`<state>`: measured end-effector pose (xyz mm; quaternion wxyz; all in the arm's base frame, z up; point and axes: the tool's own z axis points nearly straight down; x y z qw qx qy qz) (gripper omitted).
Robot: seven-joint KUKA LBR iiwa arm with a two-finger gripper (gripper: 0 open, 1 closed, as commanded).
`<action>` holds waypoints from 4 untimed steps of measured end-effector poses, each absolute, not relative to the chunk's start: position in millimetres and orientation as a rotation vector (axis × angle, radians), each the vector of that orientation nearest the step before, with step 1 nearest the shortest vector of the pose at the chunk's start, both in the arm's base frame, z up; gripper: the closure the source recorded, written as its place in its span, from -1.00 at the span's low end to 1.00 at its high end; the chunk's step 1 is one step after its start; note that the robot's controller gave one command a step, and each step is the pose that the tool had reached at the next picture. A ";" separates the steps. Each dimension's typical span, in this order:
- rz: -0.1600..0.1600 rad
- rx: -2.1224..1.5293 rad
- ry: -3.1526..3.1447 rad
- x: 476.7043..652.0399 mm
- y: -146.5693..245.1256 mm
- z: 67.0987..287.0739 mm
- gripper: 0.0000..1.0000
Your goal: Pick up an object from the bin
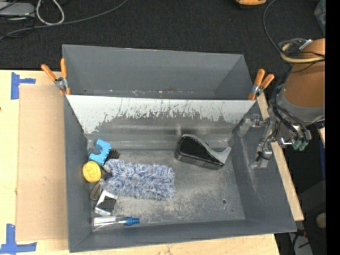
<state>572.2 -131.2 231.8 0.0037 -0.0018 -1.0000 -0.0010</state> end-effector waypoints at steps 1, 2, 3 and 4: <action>-0.001 0.001 -3.142 573.3 -130.2 236.6 -1.00; -0.001 -0.004 -3.144 596.9 -103.9 149.5 -1.00; -0.002 -0.082 -3.141 599.5 -93.6 118.7 -1.00; -0.004 -0.292 -3.131 592.3 -58.0 105.0 -1.00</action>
Offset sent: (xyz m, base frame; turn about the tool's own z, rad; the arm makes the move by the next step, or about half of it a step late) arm 0.0433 0.0519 -0.1618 -0.0005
